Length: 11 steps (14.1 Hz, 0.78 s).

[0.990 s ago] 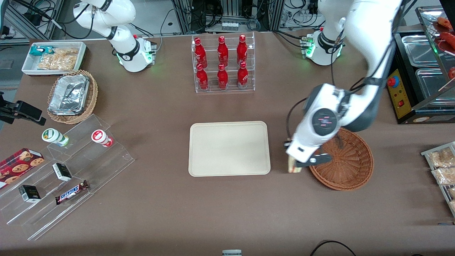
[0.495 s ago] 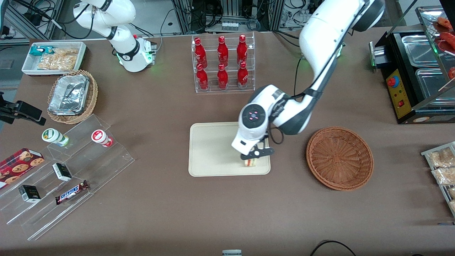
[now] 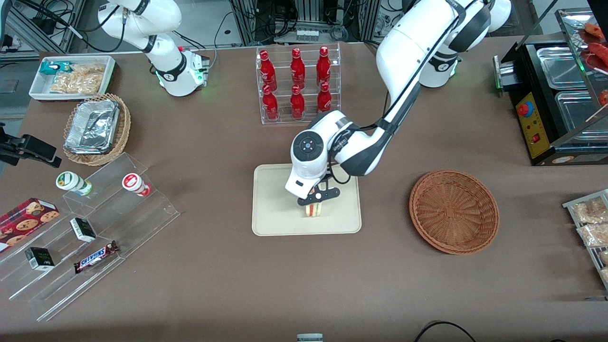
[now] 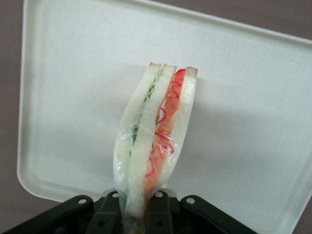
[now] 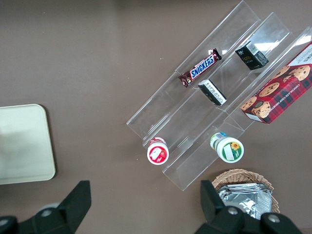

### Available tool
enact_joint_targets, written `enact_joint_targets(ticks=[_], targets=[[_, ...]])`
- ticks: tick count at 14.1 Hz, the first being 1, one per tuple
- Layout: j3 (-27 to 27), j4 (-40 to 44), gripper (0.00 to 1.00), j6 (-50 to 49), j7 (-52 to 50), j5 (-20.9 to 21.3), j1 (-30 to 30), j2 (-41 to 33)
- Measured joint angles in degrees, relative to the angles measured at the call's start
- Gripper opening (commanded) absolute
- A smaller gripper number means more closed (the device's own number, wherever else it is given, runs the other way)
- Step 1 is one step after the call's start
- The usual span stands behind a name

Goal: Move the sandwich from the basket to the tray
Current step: 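Lift the sandwich and carry it over the cream tray, then lower the sandwich onto the tray and open the left gripper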

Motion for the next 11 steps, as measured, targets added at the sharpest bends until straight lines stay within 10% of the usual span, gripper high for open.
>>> enact_joint_targets(ticks=[2,4,11], targets=[[0.0,0.01,0.24,1.31,-0.52,0.0,-0.82,1.12],[0.0,0.03,0.99,2.26,-0.74,0.0,-1.17,1.79],[0.24,2.5,1.0,0.07,-0.73,0.69,-1.0,-1.79]])
